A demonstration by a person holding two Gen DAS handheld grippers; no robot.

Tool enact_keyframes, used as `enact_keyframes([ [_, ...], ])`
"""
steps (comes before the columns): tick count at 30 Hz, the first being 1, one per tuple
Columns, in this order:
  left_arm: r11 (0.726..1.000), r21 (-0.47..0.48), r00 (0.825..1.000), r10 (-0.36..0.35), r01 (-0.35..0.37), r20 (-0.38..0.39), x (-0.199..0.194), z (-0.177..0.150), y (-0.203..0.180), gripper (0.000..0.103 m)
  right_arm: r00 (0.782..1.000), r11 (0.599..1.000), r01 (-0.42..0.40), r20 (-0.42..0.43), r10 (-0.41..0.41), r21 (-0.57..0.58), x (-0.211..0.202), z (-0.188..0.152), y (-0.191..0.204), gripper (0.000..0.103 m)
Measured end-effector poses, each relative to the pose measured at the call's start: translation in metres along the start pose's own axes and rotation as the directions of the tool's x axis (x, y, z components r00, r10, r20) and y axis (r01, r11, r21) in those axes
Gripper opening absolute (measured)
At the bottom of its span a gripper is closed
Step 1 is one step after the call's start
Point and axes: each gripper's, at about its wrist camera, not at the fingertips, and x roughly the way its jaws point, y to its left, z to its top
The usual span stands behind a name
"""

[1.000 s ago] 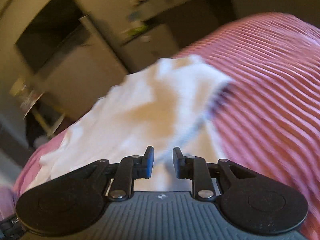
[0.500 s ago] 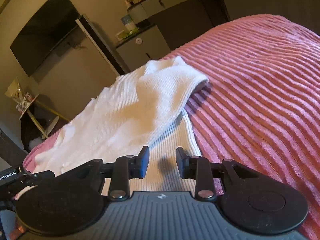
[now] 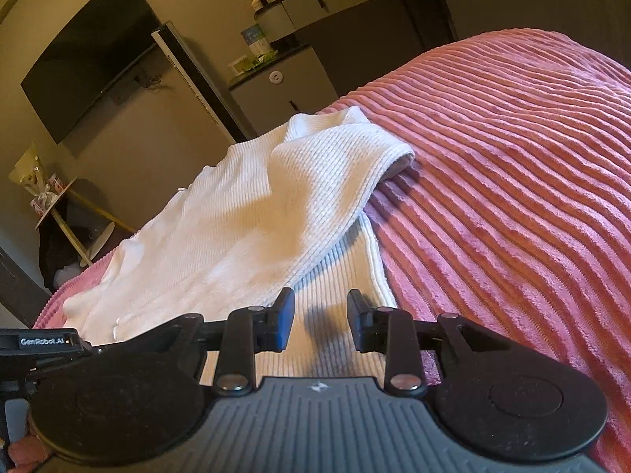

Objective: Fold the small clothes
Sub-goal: 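Grasp the ruffled cuff of the other sleeve with the left gripper, then carry the held sleeve across the dress body and open the left gripper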

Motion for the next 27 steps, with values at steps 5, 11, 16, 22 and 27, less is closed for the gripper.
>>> enact_keyframes([
  [5, 0.999, -0.016, 0.999, -0.03, 0.031, 0.028, -0.008, 0.005, 0.004, 0.011, 1.0, 1.0, 0.005, 0.004, -0.005, -0.018, 0.0, -0.001, 0.002, 0.028],
  [11, 1.0, 0.014, 1.0, 0.0, 0.0, 0.004, -0.003, 0.006, 0.004, 0.02, 1.0, 1.0, 0.003, -0.003, -0.003, -0.024, 0.002, -0.002, 0.003, 0.03],
  [16, 0.993, -0.079, 0.996, -0.087, 0.084, -0.027, 0.008, 0.008, 0.015, 0.038, 1.0, 1.0, -0.002, -0.001, 0.002, -0.026, 0.002, -0.002, 0.004, 0.032],
  [22, 0.998, -0.006, 0.998, -0.066, 0.066, 0.001, 0.006, 0.029, -0.003, 0.007, 1.0, 0.999, -0.024, 0.017, 0.025, -0.023, 0.0, -0.001, 0.003, 0.032],
  [27, 0.981, 0.183, 0.974, 0.028, -0.07, 0.226, -0.039, 0.058, -0.023, 0.007, 0.999, 1.0, -0.028, 0.023, 0.029, -0.013, 0.0, 0.0, 0.001, 0.032],
])
